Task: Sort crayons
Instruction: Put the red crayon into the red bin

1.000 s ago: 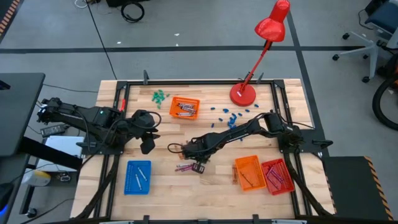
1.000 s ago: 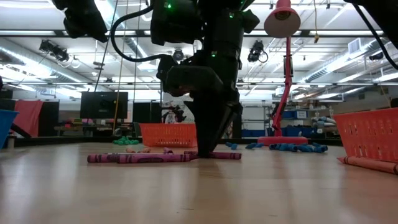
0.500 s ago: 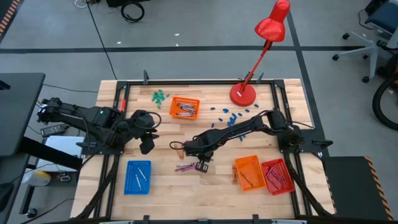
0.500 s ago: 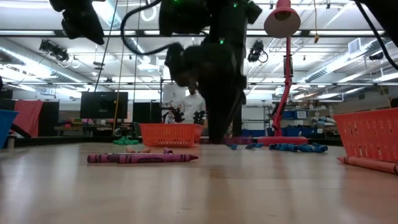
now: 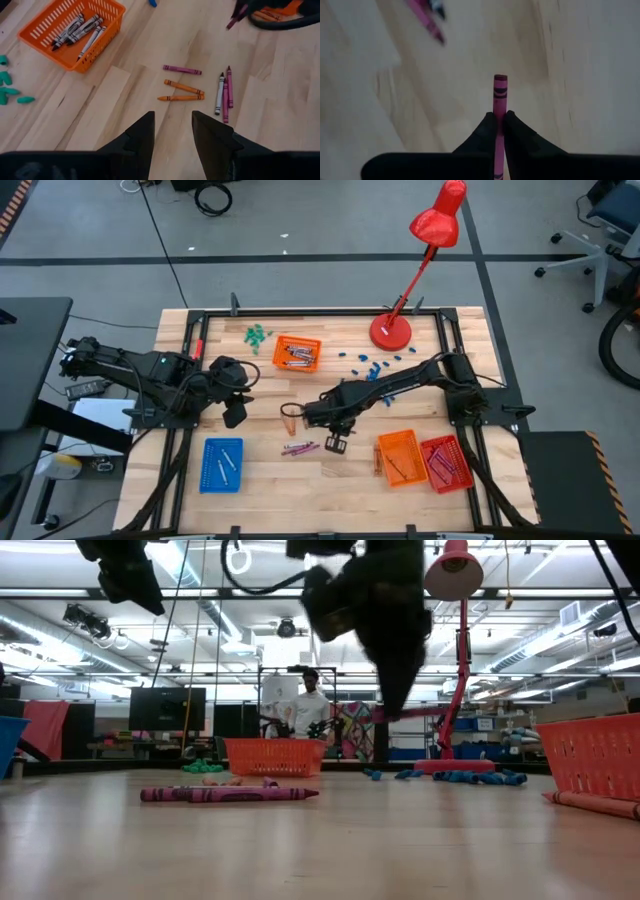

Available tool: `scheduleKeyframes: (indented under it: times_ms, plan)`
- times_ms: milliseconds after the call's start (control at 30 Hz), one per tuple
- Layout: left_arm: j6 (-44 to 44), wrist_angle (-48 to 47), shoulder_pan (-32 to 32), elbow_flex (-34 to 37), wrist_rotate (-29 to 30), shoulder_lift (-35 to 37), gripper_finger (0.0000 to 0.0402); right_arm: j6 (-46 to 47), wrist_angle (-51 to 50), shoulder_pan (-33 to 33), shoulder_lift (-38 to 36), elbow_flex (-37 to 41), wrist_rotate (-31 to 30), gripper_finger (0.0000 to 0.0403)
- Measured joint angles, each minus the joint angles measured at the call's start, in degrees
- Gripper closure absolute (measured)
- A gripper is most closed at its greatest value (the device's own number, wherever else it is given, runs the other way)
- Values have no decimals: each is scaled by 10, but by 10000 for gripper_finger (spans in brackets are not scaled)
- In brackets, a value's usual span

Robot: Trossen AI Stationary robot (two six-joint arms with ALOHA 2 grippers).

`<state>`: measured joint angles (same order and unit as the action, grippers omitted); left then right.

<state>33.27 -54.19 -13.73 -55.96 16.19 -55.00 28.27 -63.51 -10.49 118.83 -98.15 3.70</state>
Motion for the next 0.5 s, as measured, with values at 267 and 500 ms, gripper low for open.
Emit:
scheduleKeyframes:
  times_ms: [267, 500]
  plan:
    - [-11, 11, 0, 0, 17, 0, 260, -14, -116, -48, -39, 0, -7, 377]
    - [-14, 11, 0, 0, 17, 0, 260, 19, -136, -96, -126, 85, 8, 377]
